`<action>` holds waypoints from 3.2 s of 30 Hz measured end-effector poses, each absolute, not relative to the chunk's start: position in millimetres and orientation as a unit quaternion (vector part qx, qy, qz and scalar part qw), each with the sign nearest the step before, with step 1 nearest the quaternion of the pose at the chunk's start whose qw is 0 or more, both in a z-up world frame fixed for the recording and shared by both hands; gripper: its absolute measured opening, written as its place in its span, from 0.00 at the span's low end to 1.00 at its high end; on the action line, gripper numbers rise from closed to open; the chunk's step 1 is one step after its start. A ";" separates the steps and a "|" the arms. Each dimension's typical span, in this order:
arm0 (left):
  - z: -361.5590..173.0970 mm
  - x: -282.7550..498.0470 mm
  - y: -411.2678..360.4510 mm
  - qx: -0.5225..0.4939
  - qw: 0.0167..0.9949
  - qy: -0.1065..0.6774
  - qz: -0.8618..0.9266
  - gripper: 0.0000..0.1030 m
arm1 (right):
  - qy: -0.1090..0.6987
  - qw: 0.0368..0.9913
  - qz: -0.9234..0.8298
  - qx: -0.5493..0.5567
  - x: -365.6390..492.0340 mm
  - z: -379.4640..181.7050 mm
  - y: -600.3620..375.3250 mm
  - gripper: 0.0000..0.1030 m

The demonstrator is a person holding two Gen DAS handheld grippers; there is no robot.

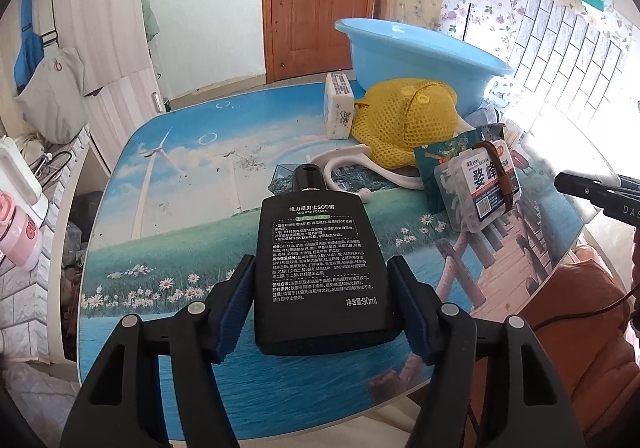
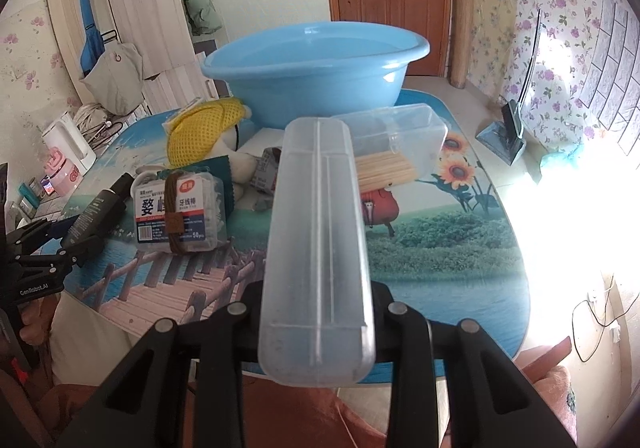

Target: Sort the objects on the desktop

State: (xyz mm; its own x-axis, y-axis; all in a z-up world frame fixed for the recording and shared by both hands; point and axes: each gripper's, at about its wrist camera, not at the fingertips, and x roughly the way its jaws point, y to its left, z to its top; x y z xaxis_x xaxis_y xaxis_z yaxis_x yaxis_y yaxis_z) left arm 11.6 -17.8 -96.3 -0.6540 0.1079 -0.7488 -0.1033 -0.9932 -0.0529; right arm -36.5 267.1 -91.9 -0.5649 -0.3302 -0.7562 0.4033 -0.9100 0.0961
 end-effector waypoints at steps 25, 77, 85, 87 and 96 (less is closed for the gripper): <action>-57.4 7.9 -22.4 -0.393 0.076 -0.039 0.916 0.30 | 0.023 0.261 -0.891 0.371 -29.3 -54.6 255.4 0.30; -115.5 9.1 1.4 -0.415 0.131 0.045 0.899 0.96 | 0.028 0.269 -0.871 0.410 -24.0 -69.6 243.6 0.30; -108.9 7.0 -5.2 -0.408 0.144 0.039 0.901 0.59 | 0.026 0.267 -0.873 0.407 -24.6 -68.6 245.0 0.30; -110.2 8.5 -5.7 -0.412 0.147 0.027 0.899 0.59 | 0.025 0.267 -0.873 0.407 -25.0 -68.2 245.0 0.30; -79.8 16.8 -10.5 -0.386 0.151 -0.017 0.910 0.59 | 0.023 0.269 -0.876 0.399 -26.3 -62.6 246.6 0.30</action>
